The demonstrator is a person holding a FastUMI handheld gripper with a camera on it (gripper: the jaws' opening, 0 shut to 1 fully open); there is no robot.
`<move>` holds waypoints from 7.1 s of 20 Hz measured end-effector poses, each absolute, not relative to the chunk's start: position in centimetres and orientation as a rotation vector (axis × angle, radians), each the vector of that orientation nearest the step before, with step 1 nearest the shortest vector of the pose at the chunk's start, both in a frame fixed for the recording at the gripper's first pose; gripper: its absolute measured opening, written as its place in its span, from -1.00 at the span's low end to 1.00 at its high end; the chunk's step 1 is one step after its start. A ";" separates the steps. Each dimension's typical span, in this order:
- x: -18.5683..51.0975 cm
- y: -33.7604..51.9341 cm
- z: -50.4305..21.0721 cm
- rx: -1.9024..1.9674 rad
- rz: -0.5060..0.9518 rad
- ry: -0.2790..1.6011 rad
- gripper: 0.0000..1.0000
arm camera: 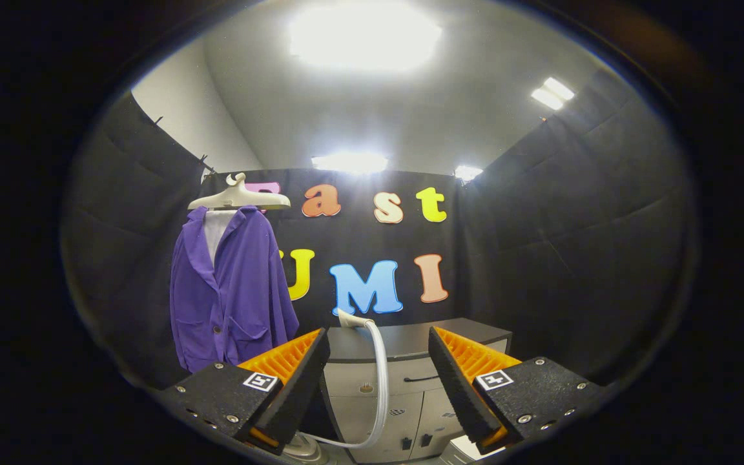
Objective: Iron the clothes twice with a garment steamer, once on the left side and once on the right side.
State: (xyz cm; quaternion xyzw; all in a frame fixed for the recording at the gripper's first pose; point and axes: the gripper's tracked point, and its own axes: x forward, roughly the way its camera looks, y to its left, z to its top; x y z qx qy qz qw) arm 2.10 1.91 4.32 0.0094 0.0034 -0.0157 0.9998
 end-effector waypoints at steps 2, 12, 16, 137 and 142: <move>2.9 2.1 6.0 0.010 -0.032 -0.017 0.90; 14.6 1.8 9.8 -0.006 0.074 -0.023 0.89; 20.8 1.1 9.7 0.026 0.133 -0.030 0.90; 24.6 29.1 4.1 -0.008 0.351 -0.055 -0.27; 23.1 28.7 2.0 -0.005 0.351 -0.001 -0.27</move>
